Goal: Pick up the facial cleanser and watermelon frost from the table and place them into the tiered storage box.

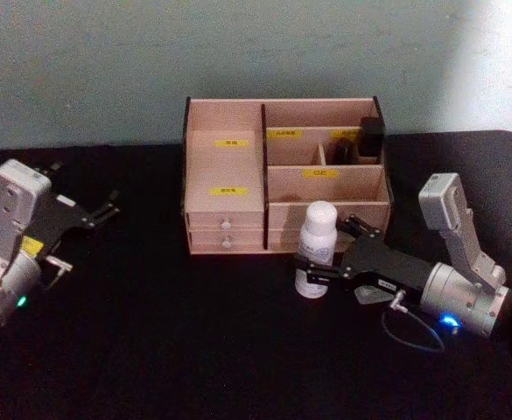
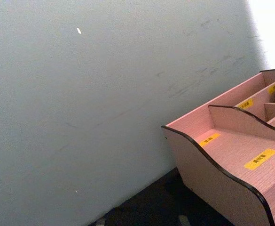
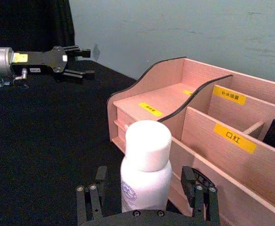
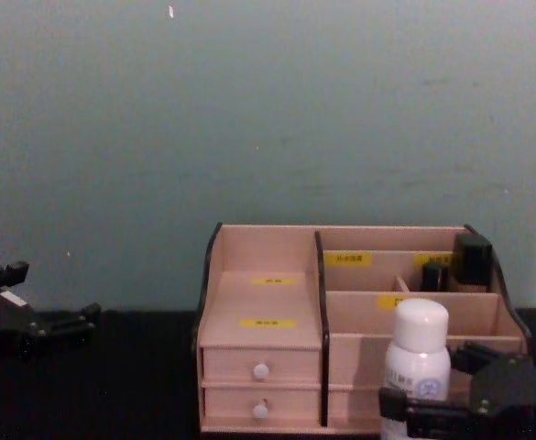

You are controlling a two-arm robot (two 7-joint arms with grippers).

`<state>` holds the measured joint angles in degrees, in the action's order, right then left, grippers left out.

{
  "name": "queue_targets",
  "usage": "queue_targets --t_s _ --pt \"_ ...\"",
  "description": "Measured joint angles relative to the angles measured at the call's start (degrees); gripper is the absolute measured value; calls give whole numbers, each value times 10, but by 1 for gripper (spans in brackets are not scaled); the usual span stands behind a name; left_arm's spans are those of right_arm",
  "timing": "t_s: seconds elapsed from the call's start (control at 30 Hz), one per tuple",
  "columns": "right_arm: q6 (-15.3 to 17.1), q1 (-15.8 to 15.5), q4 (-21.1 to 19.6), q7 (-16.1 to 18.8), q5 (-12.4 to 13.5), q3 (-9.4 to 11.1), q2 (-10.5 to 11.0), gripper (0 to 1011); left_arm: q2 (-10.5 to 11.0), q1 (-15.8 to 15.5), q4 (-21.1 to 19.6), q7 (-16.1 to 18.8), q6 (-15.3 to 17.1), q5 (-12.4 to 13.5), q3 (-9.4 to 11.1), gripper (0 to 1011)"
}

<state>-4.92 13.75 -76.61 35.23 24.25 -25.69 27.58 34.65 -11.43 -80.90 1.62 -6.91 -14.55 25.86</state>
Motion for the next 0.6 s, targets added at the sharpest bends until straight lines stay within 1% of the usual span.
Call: queue_targets --t_s 0.4,0.6 --pt "0 -1 -1 0 0 0 0 993 0 0 0 0 0 0 0 1001" --pt "-1 -1 -1 0 0 1 1 860 0 0 0 0 0 0 0 1001"
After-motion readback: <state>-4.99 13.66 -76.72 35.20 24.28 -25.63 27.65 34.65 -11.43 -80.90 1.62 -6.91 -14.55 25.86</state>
